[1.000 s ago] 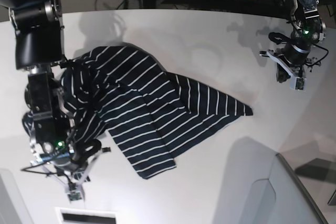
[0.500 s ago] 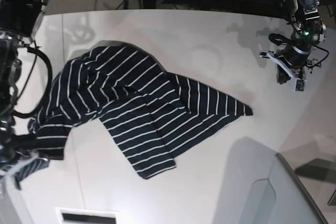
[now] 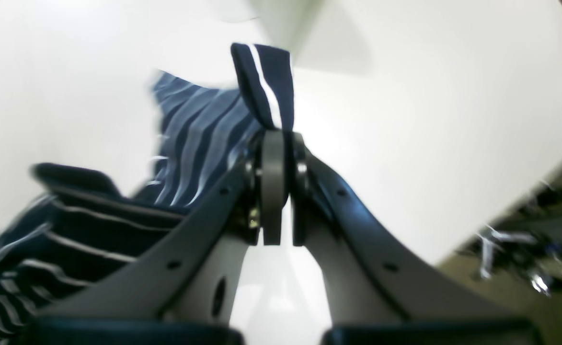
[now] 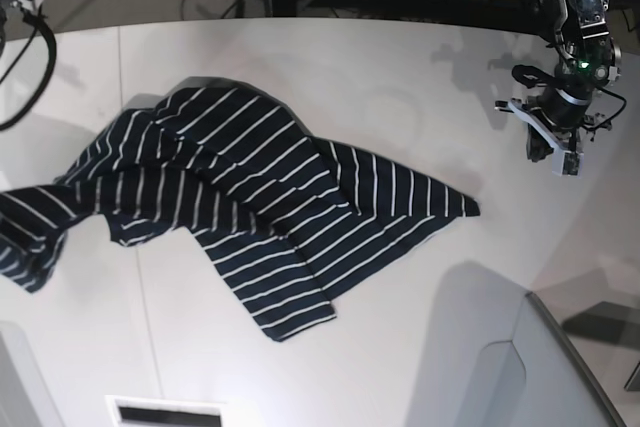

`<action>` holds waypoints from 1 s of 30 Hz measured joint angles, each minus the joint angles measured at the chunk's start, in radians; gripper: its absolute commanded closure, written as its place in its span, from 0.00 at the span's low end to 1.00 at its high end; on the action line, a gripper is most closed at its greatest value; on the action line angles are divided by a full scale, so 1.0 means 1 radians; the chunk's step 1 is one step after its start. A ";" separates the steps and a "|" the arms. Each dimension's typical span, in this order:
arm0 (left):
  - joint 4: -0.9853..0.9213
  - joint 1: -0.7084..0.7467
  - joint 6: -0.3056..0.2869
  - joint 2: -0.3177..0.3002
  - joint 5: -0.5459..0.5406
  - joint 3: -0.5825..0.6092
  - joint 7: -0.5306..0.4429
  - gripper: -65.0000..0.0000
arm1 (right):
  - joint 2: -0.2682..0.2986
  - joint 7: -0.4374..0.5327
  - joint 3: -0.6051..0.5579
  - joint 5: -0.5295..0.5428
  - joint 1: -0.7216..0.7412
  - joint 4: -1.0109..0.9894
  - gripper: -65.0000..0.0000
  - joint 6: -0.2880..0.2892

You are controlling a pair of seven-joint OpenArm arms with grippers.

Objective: Layout the t-shirt on the table in an organized manner, then fold the t-shirt properly
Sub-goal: 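Drag the held shirt edge away from the left gripper to spread it, then release the shirt and raise the right gripper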

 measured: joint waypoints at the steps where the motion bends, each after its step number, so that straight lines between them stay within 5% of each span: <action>1: 0.000 -0.005 0.000 0.002 0.000 0.000 0.003 1.00 | -0.011 0.015 0.028 -0.002 -0.007 0.000 1.00 -0.001; 5: -0.008 -0.022 0.000 0.003 0.000 0.000 -0.001 1.00 | -0.025 0.038 0.114 0.000 -0.003 -0.002 1.00 -0.001; 21: -0.010 -0.013 0.000 0.004 0.000 0.001 0.000 1.00 | -0.014 0.049 0.114 -0.008 0.148 -0.159 1.00 0.002; 30: -0.009 -0.011 0.000 0.000 0.001 0.001 0.001 1.00 | 0.078 0.295 0.111 -0.013 0.333 -0.555 1.00 0.002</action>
